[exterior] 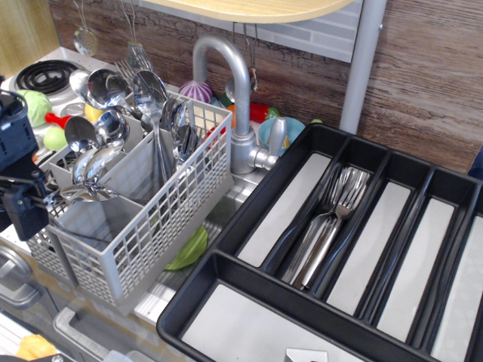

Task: Put fork from basket to tray

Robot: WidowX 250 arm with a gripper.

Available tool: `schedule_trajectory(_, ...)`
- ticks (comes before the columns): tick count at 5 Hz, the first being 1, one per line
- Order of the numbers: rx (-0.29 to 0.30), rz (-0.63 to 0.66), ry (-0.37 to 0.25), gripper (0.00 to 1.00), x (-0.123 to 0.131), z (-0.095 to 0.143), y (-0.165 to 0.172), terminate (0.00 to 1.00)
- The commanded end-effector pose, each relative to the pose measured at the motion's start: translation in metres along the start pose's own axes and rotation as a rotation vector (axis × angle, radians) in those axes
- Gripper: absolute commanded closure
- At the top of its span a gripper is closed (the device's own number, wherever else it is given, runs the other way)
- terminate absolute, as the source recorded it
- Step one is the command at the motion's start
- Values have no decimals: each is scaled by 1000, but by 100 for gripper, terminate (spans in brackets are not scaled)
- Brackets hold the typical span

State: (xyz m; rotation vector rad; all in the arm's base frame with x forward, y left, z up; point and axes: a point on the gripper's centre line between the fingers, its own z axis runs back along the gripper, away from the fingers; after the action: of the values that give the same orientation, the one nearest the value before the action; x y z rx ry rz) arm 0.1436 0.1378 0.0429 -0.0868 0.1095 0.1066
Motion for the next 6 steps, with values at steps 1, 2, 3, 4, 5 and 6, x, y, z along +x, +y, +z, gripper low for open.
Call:
schedule_trajectory(1, 68, -1, -50, 100, -2, 26, -5, 0)
schedule_trajectory(2, 116, -23, -1, 100, 3, 64, -7, 0)
schedule_trajectory(3, 168, 4, 91, 100, -2, 106, -29, 0)
schedule_trajectory(4, 137, 20, 244, 100, 3, 136, -63, 0)
schedule_trajectory(5, -23, 145, 322, 100, 18, 126, -93, 0)
schedule_trajectory(6, -135, 145, 311, 100, 29, 111, -136, 0)
